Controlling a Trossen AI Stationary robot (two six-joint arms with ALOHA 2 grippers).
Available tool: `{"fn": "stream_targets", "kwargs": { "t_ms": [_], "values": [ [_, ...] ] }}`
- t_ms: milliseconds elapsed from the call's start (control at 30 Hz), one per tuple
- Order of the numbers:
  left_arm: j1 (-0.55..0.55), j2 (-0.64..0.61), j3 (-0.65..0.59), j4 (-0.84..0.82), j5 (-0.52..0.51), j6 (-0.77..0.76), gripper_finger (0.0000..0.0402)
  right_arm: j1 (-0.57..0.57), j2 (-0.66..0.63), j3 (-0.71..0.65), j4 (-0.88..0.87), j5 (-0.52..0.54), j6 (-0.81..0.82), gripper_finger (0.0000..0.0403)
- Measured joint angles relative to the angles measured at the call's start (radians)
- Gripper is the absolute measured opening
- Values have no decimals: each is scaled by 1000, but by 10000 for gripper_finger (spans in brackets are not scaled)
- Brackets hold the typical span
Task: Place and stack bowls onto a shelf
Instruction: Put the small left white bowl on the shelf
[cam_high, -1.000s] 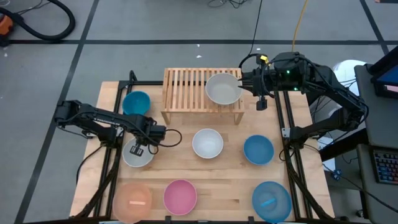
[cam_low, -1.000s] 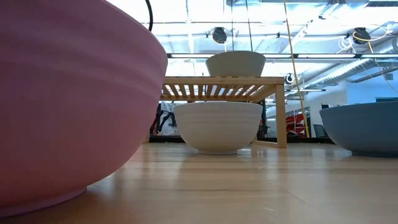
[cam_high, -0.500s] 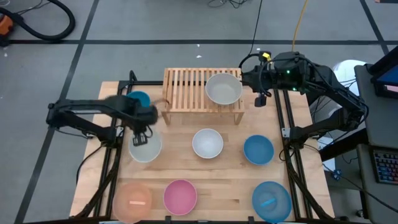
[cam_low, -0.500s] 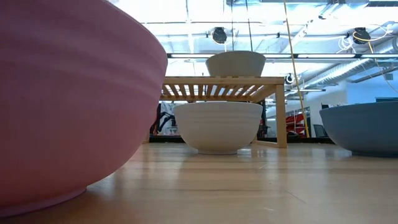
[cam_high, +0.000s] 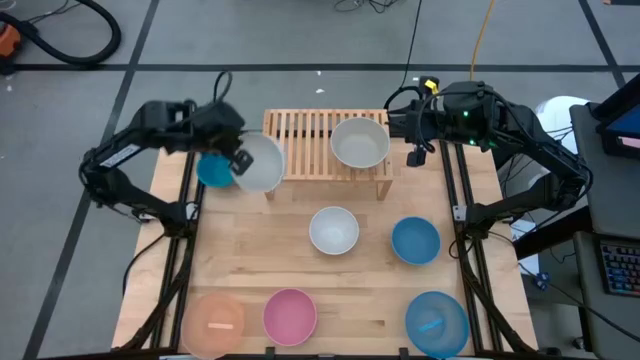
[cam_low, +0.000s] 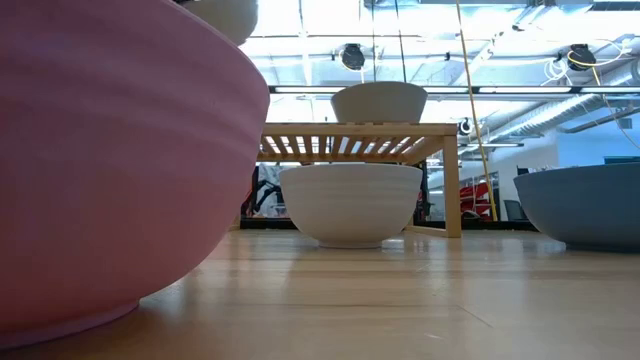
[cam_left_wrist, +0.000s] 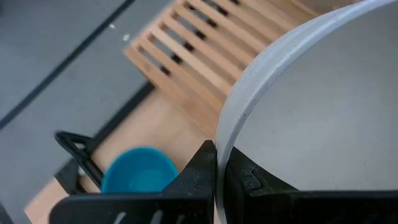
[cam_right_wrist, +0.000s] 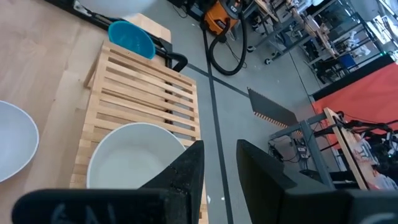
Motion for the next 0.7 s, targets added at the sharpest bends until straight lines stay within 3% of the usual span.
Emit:
{"fn": "stream_targets", "kwargs": {
  "t_ms": [267, 400, 533, 700],
  "values": [
    [207, 218, 207, 54, 135, 257, 6, 0, -9, 0, 0, -1, 0, 89],
    [277, 278, 219, 150, 258, 337, 6, 0, -19, 0, -1, -1, 14, 89],
    [318, 348, 220, 111, 332, 380, 6, 0, -33, 0, -1, -1, 16, 89],
    [334, 431, 218, 82, 348, 442, 6, 0, -54, 0, -1, -2, 44, 89]
  ]
}}
